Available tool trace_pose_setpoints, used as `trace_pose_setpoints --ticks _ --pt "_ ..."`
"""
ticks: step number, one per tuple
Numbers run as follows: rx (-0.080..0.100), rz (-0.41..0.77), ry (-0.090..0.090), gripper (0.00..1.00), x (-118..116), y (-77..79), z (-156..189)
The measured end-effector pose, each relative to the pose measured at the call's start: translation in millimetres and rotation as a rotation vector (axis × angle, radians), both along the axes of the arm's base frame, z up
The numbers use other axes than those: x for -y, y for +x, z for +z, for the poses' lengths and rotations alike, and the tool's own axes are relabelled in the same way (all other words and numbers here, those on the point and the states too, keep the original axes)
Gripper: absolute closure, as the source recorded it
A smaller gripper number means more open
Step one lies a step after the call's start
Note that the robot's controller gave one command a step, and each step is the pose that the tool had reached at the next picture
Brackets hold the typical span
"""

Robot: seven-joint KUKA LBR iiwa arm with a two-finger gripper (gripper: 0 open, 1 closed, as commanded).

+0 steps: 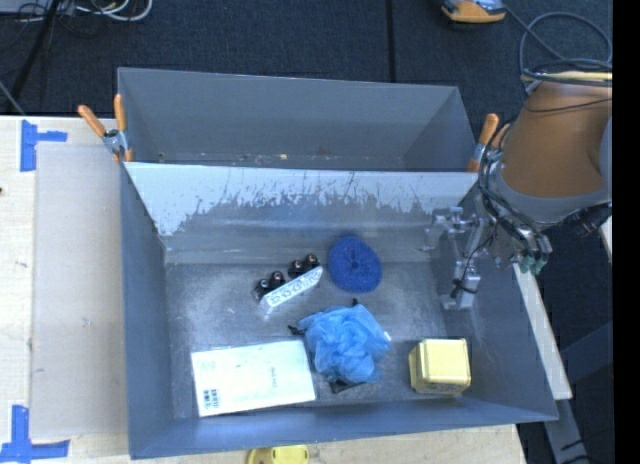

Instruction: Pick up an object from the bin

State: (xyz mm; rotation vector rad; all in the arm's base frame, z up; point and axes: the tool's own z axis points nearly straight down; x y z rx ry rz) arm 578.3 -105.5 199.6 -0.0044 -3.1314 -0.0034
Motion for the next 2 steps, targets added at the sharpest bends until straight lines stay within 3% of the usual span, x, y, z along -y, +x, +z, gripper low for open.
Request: trace_pose_setpoints --ticks 1,2 --pt "0.008 0.003 -0.001 0.00 -1 1.3 5" --pt "0.011 -0.090 -0.002 0.00 -50 15.7 -60"
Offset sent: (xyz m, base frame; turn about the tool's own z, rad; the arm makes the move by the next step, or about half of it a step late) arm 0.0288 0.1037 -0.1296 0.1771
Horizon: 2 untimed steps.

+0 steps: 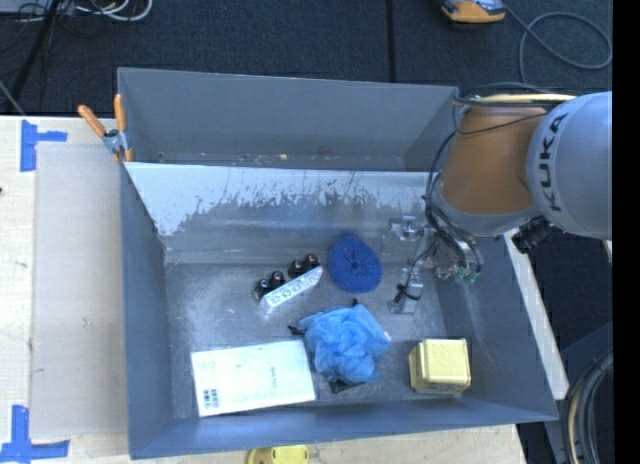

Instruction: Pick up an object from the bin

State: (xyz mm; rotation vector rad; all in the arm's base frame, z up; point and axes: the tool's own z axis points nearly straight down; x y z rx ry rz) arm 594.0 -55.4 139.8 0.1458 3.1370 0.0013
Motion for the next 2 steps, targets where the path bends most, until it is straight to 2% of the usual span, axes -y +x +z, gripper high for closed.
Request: trace_pose_setpoints --ticks 1,2 --pt "-0.004 0.077 0.001 0.00 -10 13.5 -7" --pt "-0.001 -0.069 0.000 0.00 -22 23.3 -14"
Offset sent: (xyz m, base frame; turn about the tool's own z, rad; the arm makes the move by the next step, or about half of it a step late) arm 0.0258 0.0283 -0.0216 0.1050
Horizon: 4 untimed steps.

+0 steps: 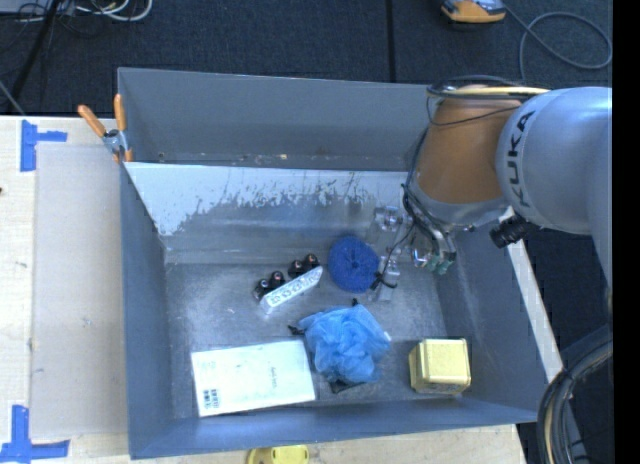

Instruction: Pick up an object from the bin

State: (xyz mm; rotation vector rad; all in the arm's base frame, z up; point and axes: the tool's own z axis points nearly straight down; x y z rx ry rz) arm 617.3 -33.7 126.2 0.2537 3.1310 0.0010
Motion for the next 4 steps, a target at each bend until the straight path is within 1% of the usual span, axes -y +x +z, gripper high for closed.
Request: trace_pose_setpoints --ticks 1,2,3,4 --pt "0.002 0.040 -0.001 0.00 -16 3.6 -58" --pt "0.014 -0.031 0.000 1.00 -9 7.9 -51" --pt "0.014 -0.030 0.000 1.00 -9 8.0 -51" --pt "0.004 -0.026 0.000 1.00 -9 9.2 -12"
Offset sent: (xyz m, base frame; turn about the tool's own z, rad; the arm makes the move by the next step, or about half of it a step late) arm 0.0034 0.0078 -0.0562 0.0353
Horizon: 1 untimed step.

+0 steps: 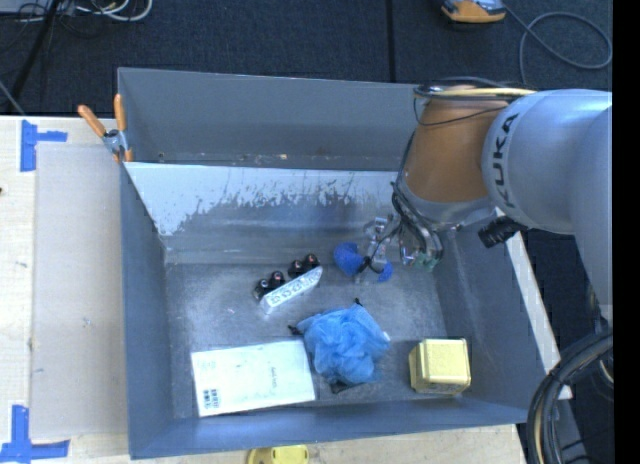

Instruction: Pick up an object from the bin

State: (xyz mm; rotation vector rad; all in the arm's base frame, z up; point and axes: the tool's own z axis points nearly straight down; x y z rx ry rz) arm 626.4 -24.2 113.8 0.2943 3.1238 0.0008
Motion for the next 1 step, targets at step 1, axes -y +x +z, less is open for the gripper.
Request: trace_pose_setpoints --ticks 1 --pt "-0.007 0.003 0.000 1.00 -0.8 -1.4 -14.4"
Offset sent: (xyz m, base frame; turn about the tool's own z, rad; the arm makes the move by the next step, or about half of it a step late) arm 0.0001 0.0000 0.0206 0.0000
